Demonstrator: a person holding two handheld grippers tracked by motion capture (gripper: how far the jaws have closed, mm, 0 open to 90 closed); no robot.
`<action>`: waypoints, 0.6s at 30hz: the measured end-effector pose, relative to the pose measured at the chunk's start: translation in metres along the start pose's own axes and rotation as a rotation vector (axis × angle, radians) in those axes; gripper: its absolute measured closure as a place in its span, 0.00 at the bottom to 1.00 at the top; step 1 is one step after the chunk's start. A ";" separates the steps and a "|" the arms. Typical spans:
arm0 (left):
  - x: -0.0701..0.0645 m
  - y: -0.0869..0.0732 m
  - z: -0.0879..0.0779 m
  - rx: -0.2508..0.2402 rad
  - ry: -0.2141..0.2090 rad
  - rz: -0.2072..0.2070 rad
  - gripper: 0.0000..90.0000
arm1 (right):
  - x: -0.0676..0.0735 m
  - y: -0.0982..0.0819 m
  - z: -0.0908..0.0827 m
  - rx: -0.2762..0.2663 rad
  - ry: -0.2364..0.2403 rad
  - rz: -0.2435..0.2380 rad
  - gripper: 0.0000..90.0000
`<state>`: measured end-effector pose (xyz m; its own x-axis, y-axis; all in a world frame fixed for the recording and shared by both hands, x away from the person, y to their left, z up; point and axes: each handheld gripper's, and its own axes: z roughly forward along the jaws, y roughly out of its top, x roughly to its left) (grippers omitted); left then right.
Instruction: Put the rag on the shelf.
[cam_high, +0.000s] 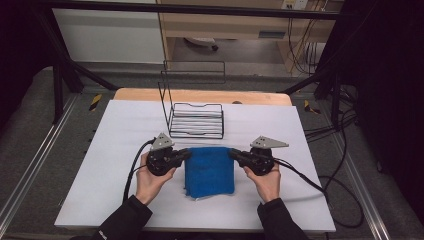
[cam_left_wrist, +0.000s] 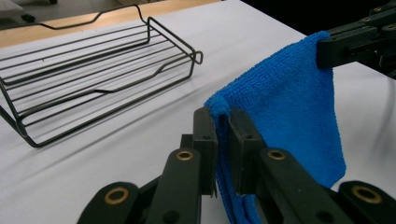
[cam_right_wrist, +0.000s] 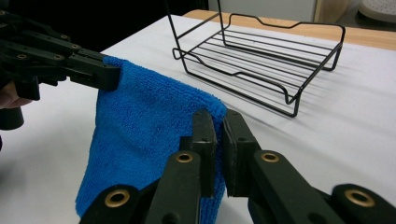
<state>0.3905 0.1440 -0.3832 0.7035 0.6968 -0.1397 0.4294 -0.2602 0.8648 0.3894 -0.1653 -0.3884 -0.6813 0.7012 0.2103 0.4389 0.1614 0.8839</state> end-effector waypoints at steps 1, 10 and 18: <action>0.000 0.001 -0.001 -0.002 -0.001 0.001 0.92 | 0.000 0.001 -0.001 -0.003 0.000 -0.005 0.95; -0.005 0.009 -0.010 -0.038 -0.002 0.010 0.92 | 0.006 0.009 -0.009 -0.041 -0.013 -0.032 0.95; -0.009 0.020 -0.021 -0.085 0.003 0.032 0.92 | 0.013 0.022 -0.019 -0.095 -0.023 -0.061 0.95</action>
<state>0.3808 0.1468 -0.3544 0.7141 0.6914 -0.1102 0.3576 -0.2248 0.9064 0.3789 -0.1655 -0.3584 -0.6906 0.7082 0.1463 0.3388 0.1381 0.9307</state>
